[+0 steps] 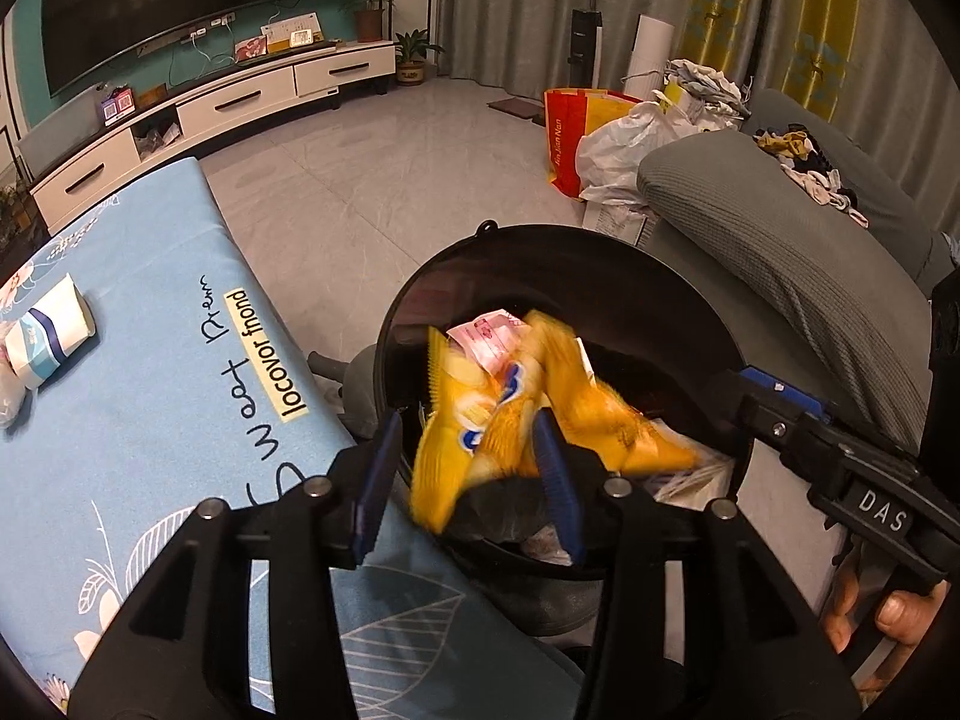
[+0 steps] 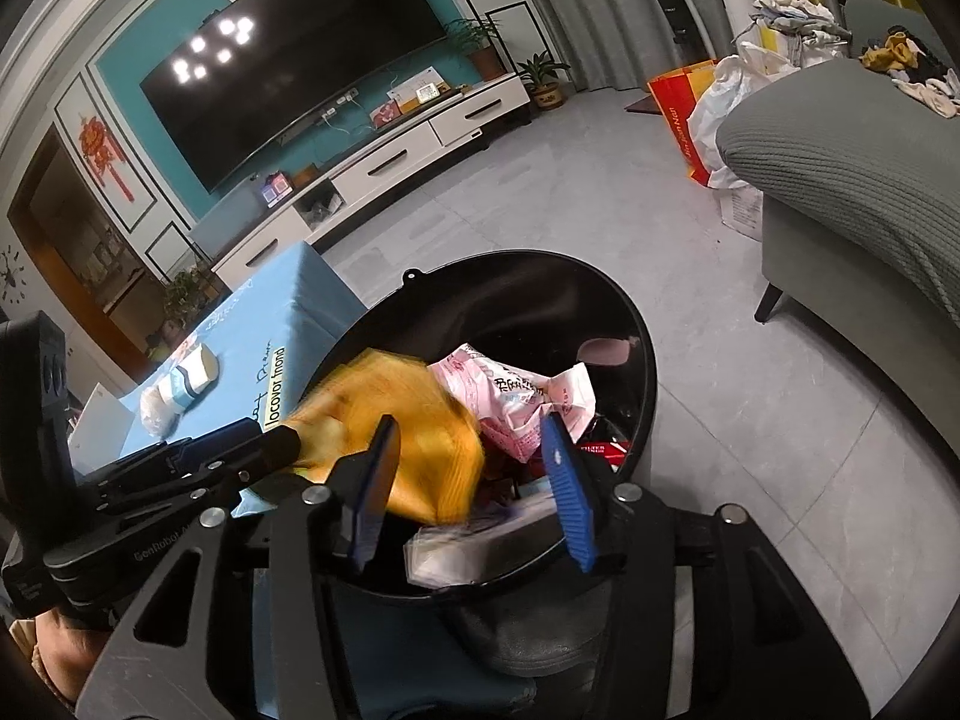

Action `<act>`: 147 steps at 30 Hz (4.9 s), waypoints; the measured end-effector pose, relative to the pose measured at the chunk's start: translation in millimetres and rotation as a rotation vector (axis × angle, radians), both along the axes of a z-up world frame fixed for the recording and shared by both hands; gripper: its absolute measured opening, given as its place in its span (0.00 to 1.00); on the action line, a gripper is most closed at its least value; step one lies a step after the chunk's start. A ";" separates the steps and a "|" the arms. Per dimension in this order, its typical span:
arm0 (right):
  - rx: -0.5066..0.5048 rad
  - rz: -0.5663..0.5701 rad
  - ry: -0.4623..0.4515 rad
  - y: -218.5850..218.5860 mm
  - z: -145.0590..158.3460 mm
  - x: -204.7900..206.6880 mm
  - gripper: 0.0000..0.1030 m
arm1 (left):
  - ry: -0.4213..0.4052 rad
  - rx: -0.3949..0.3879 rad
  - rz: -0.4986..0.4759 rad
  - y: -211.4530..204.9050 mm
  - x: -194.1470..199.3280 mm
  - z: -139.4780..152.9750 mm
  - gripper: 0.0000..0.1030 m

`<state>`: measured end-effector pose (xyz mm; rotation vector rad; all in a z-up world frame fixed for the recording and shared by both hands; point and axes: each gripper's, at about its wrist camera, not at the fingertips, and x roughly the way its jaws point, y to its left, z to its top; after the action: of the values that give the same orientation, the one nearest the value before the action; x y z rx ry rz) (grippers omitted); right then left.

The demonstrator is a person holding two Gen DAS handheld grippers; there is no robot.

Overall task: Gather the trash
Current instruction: 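Open the left tool to drop the chip bag while the right tool drops the ointment box, then move both tools back over the table toward the tissue and cup, then grasp the white plastic bag with the left tool while the right tool grasps the paper cup, then carry the plastic bag and paper cup over the black bin with both tools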

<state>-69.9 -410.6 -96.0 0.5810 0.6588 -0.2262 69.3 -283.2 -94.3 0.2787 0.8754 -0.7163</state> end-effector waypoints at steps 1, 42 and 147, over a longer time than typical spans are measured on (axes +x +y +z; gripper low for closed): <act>0.000 -0.001 0.000 -0.1 0.1 -0.5 0.48 | -0.001 0.000 0.004 1.0 0.1 0.4 0.46; -0.143 0.204 -0.008 134.1 64.7 5.7 0.97 | -0.041 -0.072 0.365 218.4 -40.5 47.9 0.97; -0.093 0.502 0.043 232.7 37.5 142.5 0.81 | 0.003 -0.193 0.531 329.6 32.2 18.5 0.37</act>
<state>72.6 -177.8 -58.4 0.3080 0.8099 0.2000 101.5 46.4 -75.8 -0.1279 0.8277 -0.3006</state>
